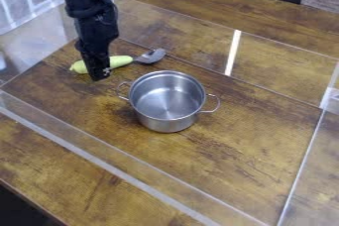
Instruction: Move the green spoon to the right
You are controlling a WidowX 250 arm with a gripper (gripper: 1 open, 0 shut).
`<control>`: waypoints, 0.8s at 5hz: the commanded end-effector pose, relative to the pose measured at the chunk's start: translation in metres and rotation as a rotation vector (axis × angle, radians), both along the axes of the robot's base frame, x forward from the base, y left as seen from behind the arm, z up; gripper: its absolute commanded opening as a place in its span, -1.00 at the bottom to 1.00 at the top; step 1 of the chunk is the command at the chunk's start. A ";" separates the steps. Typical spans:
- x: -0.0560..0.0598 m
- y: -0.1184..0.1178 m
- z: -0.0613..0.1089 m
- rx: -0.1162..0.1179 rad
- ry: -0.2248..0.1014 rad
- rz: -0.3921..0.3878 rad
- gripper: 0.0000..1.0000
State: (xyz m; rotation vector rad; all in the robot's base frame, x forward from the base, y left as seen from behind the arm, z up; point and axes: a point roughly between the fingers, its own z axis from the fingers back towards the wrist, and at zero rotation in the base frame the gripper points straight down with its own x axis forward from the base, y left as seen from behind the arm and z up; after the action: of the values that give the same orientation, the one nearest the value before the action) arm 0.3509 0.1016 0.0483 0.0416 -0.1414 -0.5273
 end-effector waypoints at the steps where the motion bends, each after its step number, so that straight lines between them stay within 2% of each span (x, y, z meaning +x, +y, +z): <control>1: 0.005 0.006 0.024 0.002 -0.076 -0.025 -1.00; 3: 0.017 -0.002 0.040 -0.029 -0.098 0.082 -1.00; 4: 0.012 0.000 0.032 -0.051 -0.102 0.086 1.00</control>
State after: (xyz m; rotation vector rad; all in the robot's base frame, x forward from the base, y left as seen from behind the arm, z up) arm 0.3582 0.0943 0.0547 -0.0156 -0.1848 -0.4433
